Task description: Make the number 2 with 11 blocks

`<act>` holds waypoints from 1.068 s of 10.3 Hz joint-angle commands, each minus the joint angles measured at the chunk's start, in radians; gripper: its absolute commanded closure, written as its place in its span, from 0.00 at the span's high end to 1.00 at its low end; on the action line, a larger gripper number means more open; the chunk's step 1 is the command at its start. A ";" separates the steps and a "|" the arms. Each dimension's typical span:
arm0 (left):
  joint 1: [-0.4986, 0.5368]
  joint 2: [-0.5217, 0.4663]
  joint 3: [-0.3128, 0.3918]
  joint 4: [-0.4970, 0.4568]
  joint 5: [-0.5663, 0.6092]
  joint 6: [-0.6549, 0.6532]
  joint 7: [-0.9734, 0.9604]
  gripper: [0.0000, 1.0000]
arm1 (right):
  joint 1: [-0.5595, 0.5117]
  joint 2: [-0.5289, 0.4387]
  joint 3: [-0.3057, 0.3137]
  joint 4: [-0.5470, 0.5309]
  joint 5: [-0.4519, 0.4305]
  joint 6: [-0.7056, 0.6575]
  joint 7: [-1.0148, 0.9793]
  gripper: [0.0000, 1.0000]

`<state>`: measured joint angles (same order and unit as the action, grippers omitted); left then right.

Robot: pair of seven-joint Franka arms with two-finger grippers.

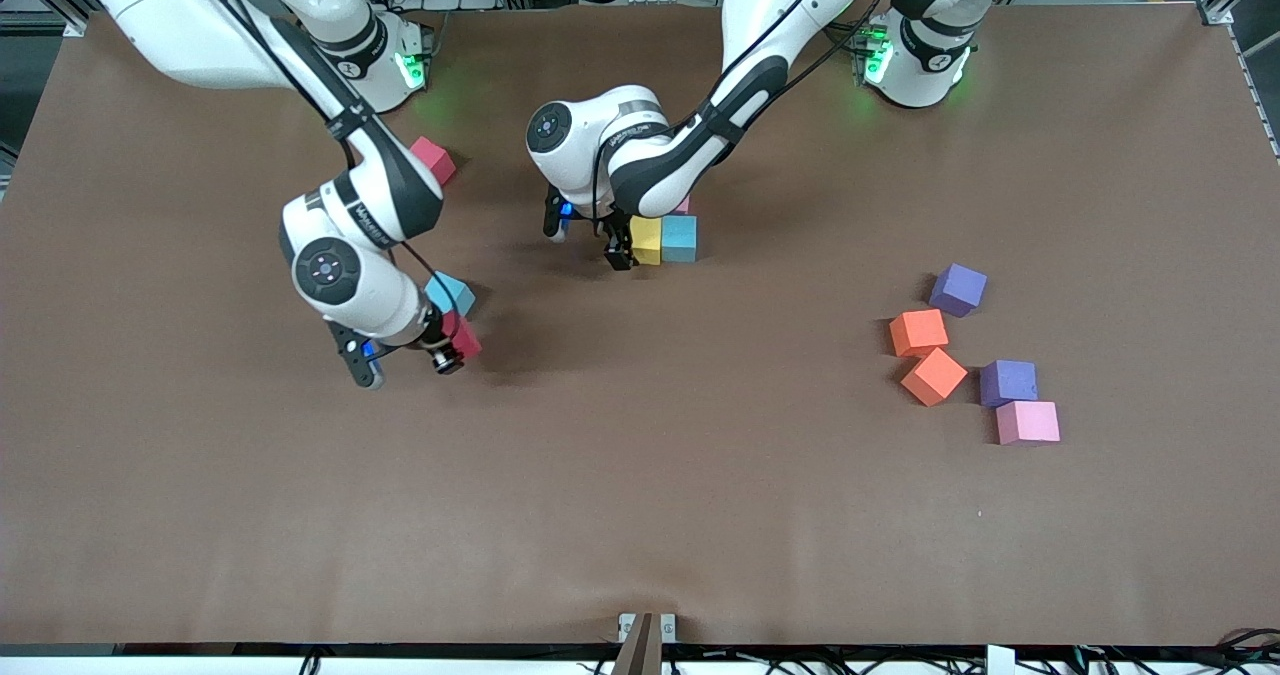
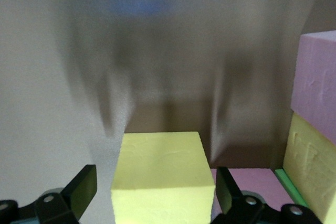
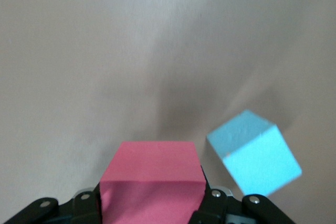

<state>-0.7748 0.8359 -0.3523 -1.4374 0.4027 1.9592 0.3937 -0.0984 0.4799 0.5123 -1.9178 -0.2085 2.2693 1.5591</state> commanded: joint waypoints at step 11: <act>0.315 -0.240 -0.002 -0.001 -0.106 -0.057 -0.027 1.00 | 0.025 -0.037 0.061 -0.061 0.015 0.006 0.174 0.00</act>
<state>-0.5506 0.6593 -0.3460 -1.4152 0.3490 1.9229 0.3677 -0.0945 0.4739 0.5723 -1.9530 -0.2078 2.2676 1.6802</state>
